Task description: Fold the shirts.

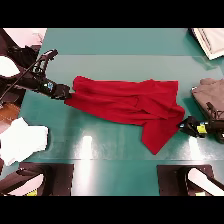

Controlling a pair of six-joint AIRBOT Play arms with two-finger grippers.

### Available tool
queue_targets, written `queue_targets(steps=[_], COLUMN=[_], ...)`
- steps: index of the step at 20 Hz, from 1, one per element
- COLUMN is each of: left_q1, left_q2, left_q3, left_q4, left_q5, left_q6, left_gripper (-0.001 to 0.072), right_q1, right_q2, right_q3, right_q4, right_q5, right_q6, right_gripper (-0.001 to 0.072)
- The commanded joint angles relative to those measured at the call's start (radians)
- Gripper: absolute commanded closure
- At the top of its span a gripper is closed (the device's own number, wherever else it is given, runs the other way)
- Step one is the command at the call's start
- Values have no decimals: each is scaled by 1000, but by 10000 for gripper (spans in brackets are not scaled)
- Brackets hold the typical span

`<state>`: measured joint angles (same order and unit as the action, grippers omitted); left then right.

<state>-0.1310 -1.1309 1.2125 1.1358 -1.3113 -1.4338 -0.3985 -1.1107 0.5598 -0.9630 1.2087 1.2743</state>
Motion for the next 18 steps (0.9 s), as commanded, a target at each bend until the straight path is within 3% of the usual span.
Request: queue_targets(steps=[1, 2, 4, 5, 9, 18], left_q1=[1, 1, 1, 1, 1, 1], left_q2=[1, 1, 1, 1, 2, 41], left_q3=[0, 0, 0, 0, 93, 933], left_q4=[0, 0, 0, -6, -33, -39], left_q5=[3, 2, 2, -1, -1, 219], left_q6=[1, 1, 1, 0, -7, -5], left_gripper=[683, 683, 683, 683, 684, 684], right_q1=[51, 66, 94, 102, 101, 101], right_q2=[-10, -19, -13, 4, 144, 266], right_q3=[-31, -30, -30, -29, 127, 951], right_q4=[29, 48, 66, 84, 184, 254], right_q5=[-97, -110, -130, -139, -135, -290], right_q6=[2, 0, 0, 0, 0, 0], right_gripper=[284, 360, 668, 698, 699, 699])
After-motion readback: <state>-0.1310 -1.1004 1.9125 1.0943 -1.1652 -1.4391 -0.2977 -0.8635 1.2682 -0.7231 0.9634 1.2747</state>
